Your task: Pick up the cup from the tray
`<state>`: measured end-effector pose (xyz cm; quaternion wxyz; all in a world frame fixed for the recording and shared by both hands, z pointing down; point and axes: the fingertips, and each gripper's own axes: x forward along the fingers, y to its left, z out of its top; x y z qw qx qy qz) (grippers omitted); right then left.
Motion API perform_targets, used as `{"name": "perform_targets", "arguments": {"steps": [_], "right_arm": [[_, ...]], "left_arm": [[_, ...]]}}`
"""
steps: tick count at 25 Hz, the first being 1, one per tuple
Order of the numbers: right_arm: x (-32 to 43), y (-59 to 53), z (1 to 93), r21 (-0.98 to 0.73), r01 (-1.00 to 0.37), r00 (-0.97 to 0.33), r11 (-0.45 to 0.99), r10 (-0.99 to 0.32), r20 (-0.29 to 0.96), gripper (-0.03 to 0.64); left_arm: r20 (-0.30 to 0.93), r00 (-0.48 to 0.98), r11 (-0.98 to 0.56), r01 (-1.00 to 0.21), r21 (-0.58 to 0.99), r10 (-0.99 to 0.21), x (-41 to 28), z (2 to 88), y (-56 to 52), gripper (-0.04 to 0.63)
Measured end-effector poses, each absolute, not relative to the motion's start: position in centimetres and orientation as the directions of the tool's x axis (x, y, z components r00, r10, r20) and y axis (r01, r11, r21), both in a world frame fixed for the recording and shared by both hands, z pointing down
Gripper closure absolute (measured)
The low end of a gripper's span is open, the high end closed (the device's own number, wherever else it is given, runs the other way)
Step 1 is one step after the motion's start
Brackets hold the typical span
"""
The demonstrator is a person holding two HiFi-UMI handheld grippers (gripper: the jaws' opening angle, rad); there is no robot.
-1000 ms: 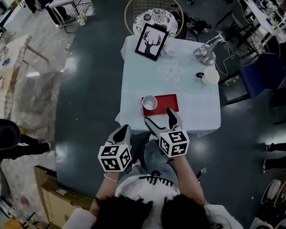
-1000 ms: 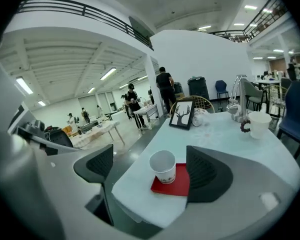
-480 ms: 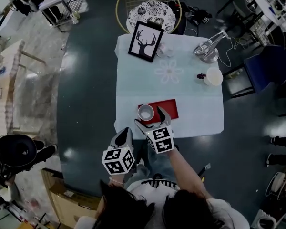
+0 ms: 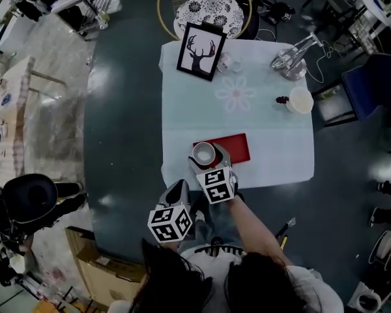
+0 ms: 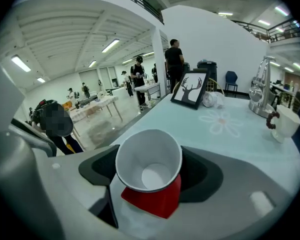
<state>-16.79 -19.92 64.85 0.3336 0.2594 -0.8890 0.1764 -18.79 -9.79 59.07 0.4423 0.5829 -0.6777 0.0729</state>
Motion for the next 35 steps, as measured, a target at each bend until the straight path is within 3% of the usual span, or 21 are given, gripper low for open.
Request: {"name": "perform_targets", "arguments": {"steps": [13, 29, 35], "right_arm": [[-13.3, -21.7, 61.5, -0.126, -0.583, -0.668, 0.803, -0.385, 0.637, 0.252], [2.1, -27.1, 58.1, -0.115, -0.828, -0.502, 0.549, -0.635, 0.587, 0.253], [7.0, -27.9, 59.5, -0.109, -0.883, -0.424, 0.457, -0.674, 0.605, 0.253]], "left_arm": [[0.679, 0.107, 0.224, -0.897, 0.381, -0.727, -17.5, 58.6, -11.3, 0.595], [0.605, 0.294, -0.079, -0.931, 0.356, -0.740, -9.2, 55.0, -17.4, 0.595], [0.616, 0.311, -0.100, -0.931, 0.351, -0.724, -7.8, 55.6, -17.9, 0.595]]}}
